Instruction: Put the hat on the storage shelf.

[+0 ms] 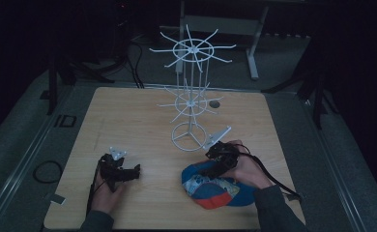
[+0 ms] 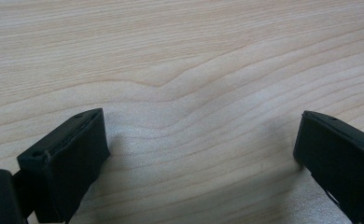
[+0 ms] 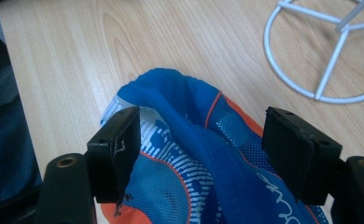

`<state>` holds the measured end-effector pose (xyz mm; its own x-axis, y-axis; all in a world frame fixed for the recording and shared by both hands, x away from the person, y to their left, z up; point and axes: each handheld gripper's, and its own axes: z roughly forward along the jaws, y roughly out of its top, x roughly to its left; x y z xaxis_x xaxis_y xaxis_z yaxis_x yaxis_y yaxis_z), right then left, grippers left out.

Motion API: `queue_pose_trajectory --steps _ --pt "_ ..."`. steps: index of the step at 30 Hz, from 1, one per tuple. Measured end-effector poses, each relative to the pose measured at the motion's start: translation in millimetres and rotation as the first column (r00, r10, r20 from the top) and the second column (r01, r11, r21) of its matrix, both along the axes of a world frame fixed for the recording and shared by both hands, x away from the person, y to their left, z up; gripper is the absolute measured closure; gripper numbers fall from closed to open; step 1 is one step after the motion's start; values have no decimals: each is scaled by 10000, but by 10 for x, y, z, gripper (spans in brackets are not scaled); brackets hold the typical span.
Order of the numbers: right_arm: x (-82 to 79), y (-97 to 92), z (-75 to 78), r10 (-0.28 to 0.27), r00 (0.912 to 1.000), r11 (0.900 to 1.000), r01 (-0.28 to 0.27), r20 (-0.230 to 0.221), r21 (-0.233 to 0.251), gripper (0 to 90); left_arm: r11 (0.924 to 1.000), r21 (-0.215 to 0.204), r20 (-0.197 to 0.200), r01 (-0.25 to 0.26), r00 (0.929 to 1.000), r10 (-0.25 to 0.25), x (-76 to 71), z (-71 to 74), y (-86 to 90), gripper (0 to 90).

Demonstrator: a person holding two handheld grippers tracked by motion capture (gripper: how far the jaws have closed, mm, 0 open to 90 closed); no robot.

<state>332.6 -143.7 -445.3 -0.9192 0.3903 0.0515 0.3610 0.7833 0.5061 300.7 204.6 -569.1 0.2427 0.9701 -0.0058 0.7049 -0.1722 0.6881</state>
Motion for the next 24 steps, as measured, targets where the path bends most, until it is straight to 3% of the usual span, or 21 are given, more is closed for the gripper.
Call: queue_pose_trajectory --steps 24 --pt "101 105 -256 334 9972 9925 -409 -664 -1150 209 10000 -51 56 -54 10000 54 1 -4 -5 34"
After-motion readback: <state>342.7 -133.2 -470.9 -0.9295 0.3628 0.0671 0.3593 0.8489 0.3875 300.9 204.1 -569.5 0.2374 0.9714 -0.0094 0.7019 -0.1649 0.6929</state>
